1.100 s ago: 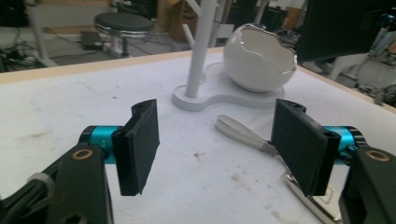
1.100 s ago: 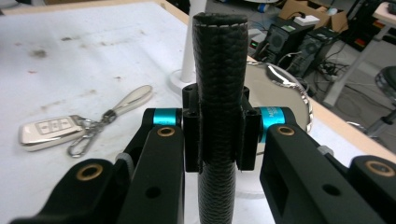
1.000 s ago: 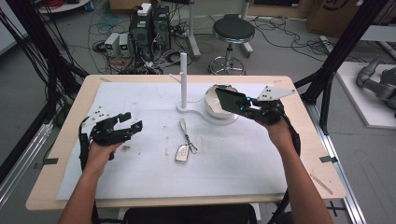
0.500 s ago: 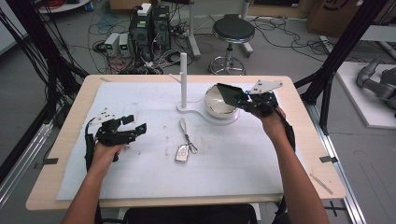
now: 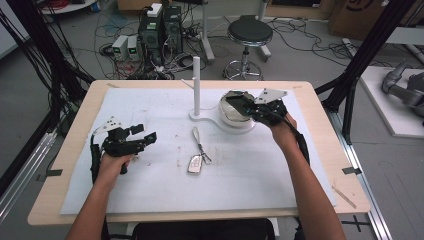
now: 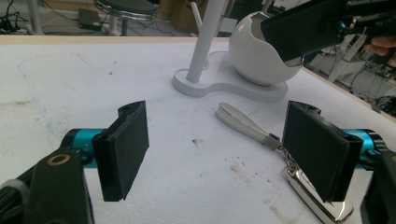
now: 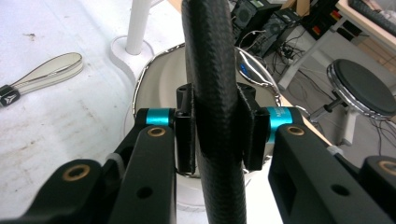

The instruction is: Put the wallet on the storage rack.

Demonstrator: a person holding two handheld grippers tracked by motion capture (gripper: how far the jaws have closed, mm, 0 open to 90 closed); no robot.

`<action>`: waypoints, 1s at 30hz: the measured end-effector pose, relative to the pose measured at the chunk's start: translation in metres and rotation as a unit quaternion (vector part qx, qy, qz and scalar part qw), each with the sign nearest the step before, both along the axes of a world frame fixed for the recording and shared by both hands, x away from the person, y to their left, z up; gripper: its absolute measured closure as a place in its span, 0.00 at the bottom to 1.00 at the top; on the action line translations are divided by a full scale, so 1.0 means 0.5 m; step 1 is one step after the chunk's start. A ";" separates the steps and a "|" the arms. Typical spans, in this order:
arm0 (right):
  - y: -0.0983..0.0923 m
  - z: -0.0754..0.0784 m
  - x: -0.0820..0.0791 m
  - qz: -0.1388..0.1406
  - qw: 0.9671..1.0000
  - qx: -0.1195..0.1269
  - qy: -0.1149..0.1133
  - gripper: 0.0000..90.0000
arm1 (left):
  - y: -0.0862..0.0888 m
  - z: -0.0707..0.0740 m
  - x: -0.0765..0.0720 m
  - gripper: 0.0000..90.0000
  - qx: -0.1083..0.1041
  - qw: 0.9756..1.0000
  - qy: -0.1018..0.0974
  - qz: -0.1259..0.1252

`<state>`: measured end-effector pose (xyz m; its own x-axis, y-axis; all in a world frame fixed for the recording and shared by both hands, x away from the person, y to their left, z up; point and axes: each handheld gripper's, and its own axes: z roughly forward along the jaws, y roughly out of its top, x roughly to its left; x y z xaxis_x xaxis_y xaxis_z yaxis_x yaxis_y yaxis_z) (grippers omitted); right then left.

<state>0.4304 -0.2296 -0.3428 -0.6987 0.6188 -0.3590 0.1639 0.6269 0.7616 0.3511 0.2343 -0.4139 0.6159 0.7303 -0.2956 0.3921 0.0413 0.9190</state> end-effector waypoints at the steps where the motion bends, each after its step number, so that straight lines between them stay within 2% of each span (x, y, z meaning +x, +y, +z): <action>1: 0.000 0.000 0.000 0.000 1.000 0.000 0.000 0.79 | 0.000 0.000 0.000 0.25 0.000 1.000 0.000 0.000; 4: 0.002 -0.002 0.000 0.006 1.000 -0.009 0.000 0.80 | 0.002 -0.001 0.000 0.25 -0.002 1.000 0.002 0.002; 6: 0.002 -0.001 0.000 0.008 1.000 -0.014 -0.003 0.85 | 0.002 -0.002 0.000 0.25 -0.004 1.000 0.004 0.002; 8: 0.006 0.002 0.000 0.016 0.999 -0.029 -0.010 0.86 | 0.002 -0.002 0.000 0.25 -0.002 1.000 0.004 0.001; 11: 0.018 0.008 0.000 0.039 0.996 -0.072 -0.031 0.86 | 0.000 -0.003 0.001 0.26 -0.004 1.000 0.004 0.001; 13: 0.024 0.013 0.005 0.050 0.994 -0.089 -0.041 0.86 | -0.001 -0.003 0.001 0.26 -0.006 1.000 0.005 0.001; 16: 0.028 0.014 0.016 0.058 0.993 -0.092 -0.043 0.86 | 0.000 -0.003 0.001 0.26 -0.006 1.000 0.005 0.000; 19: 0.020 0.014 0.025 0.067 0.991 -0.103 -0.057 0.85 | 0.001 -0.003 0.001 0.26 -0.008 1.000 0.006 0.001; 21: 0.014 0.013 0.030 0.071 0.990 -0.106 -0.055 0.85 | 0.001 -0.004 0.002 0.26 -0.010 1.000 0.007 0.002; 22: 0.014 0.013 0.030 0.071 0.990 -0.106 -0.055 0.85 | 0.001 -0.004 0.002 0.26 -0.010 1.000 0.007 0.002; 23: 0.015 0.011 0.031 0.071 0.989 -0.119 -0.056 0.85 | 0.001 -0.004 0.002 0.26 -0.010 1.000 0.008 0.001; 27: 0.023 0.005 0.034 0.069 0.986 -0.136 -0.066 0.85 | 0.001 -0.005 0.002 0.26 -0.010 1.000 0.009 0.000; 29: 0.026 0.001 0.036 0.068 0.986 -0.138 -0.065 0.84 | 0.001 -0.005 0.002 0.26 -0.009 1.000 0.009 0.000; 30: 0.031 -0.005 0.041 0.068 0.985 -0.141 -0.068 0.81 | 0.000 -0.006 0.001 0.26 -0.011 1.000 0.009 0.001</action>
